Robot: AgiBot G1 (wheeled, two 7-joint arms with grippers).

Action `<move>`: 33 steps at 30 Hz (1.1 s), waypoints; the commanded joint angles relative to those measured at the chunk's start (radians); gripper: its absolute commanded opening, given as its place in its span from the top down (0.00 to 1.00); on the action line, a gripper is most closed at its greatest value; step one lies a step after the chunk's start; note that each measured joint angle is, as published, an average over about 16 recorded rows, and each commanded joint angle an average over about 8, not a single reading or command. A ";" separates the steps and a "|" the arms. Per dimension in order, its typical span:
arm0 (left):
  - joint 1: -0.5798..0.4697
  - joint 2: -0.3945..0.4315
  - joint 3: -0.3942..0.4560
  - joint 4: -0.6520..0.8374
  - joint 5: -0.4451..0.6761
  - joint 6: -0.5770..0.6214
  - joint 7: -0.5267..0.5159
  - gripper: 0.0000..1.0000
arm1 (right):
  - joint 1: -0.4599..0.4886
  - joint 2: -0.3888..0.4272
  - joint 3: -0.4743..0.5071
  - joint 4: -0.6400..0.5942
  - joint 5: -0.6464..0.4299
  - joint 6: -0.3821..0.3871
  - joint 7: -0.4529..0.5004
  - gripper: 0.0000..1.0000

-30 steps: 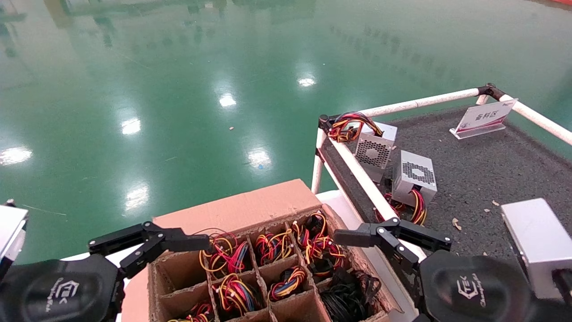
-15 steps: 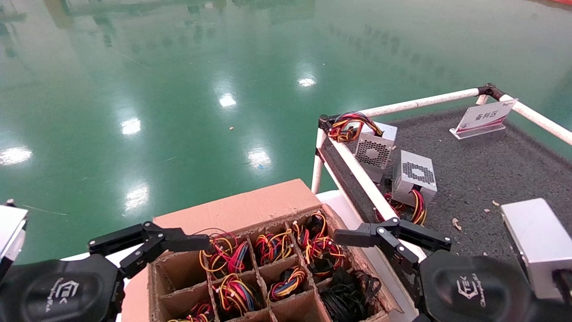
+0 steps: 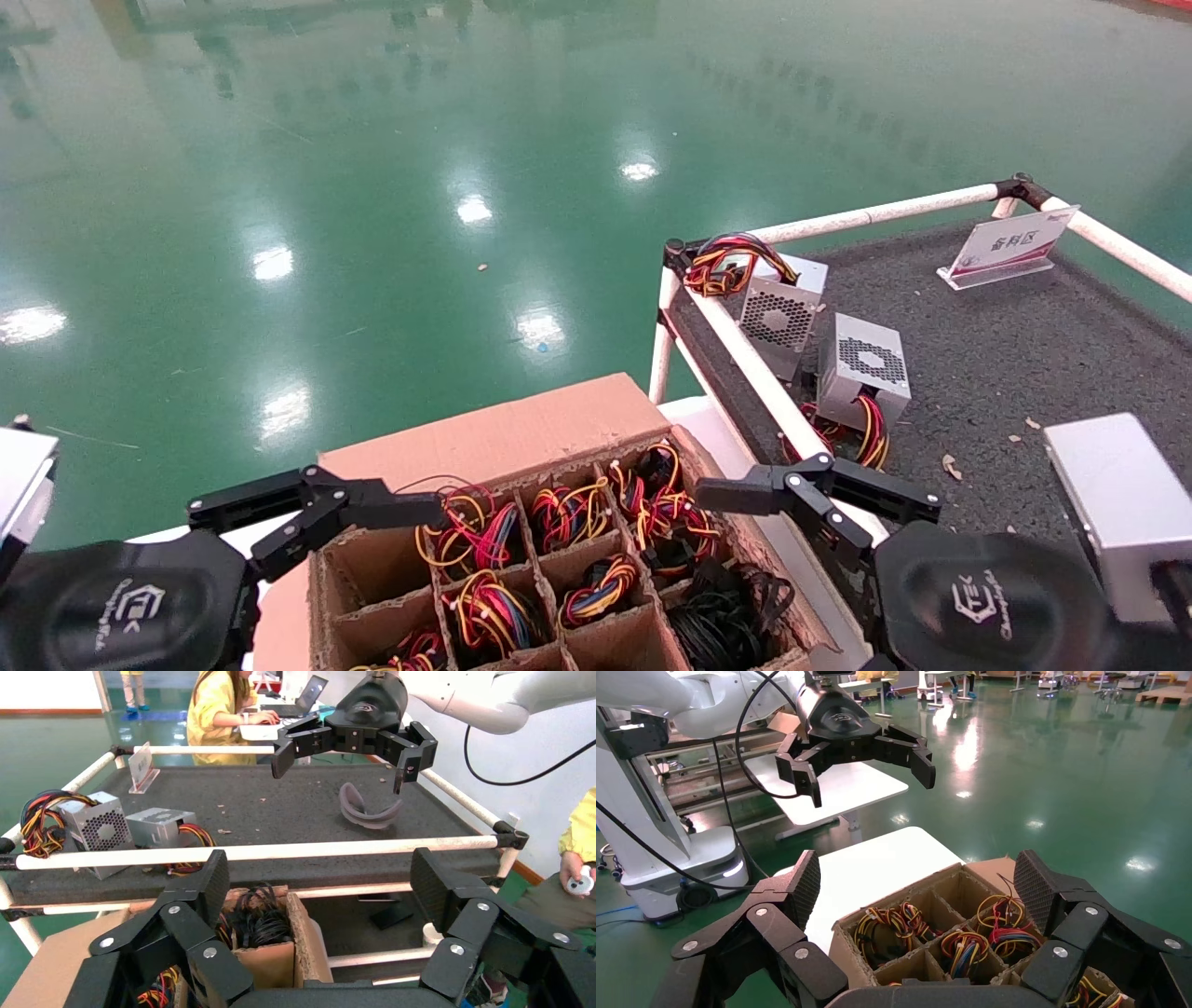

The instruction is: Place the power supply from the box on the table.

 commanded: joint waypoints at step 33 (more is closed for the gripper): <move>0.000 0.000 0.000 0.000 0.000 0.000 0.000 1.00 | 0.000 0.000 0.000 0.000 0.000 0.000 0.000 0.00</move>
